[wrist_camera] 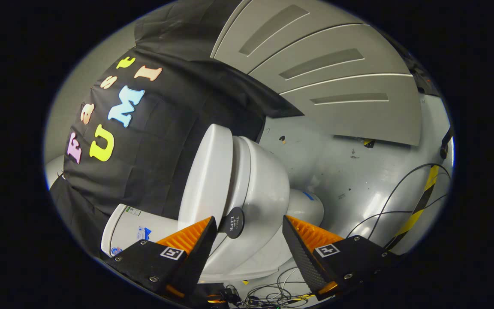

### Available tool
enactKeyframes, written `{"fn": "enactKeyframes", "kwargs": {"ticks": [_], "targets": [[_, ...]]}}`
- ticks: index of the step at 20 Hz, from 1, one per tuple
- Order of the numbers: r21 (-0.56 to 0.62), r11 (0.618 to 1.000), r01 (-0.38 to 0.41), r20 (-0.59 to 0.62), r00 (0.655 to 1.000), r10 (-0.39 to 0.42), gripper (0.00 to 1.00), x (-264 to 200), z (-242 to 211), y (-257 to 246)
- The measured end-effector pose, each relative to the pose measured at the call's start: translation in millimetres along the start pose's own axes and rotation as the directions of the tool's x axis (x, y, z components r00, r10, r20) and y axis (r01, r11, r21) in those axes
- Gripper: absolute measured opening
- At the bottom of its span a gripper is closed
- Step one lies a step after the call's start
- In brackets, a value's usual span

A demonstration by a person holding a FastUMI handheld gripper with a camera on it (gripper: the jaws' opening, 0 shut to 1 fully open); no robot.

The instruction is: Open the toilet lid.

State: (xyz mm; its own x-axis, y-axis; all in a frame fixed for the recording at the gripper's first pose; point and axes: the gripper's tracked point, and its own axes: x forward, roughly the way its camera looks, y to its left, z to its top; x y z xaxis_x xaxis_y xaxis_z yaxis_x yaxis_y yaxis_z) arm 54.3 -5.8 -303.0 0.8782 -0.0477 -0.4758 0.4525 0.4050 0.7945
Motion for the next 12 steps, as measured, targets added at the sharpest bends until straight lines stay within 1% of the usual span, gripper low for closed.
{"fn": "enactKeyframes", "kwargs": {"ticks": [1, 3, 5, 6, 8, 9, 11, 12], "targets": [[0.007, 1.0, -0.015, 0.002, 1.0, 0.015, 0.94, 0.6, 0.6, 5.3], [0.032, 0.998, -0.05, 0.009, 0.999, 0.049, 0.79, 5.1, 1.9, 13.8], [0.044, 0.997, -0.062, 0.002, 0.998, 0.062, 0.63, 10.1, -0.5, 13.1], [0.048, 0.997, -0.065, -0.005, 0.998, 0.065, 0.44, 9.9, -1.6, 12.4], [0.061, 0.996, -0.065, -0.012, 0.998, 0.066, 0.21, 13.6, -2.8, 11.5], [0.073, 0.996, -0.059, -0.014, 0.998, 0.06, 0.17, 13.6, -0.9, 11.1], [0.097, 0.992, -0.075, 0.006, 0.997, 0.075, 0.13, 10.9, 3.6, 15.7], [0.111, 0.991, -0.08, 0.005, 0.997, 0.08, 0.07, 11.5, 3.4, 17.9]]}}
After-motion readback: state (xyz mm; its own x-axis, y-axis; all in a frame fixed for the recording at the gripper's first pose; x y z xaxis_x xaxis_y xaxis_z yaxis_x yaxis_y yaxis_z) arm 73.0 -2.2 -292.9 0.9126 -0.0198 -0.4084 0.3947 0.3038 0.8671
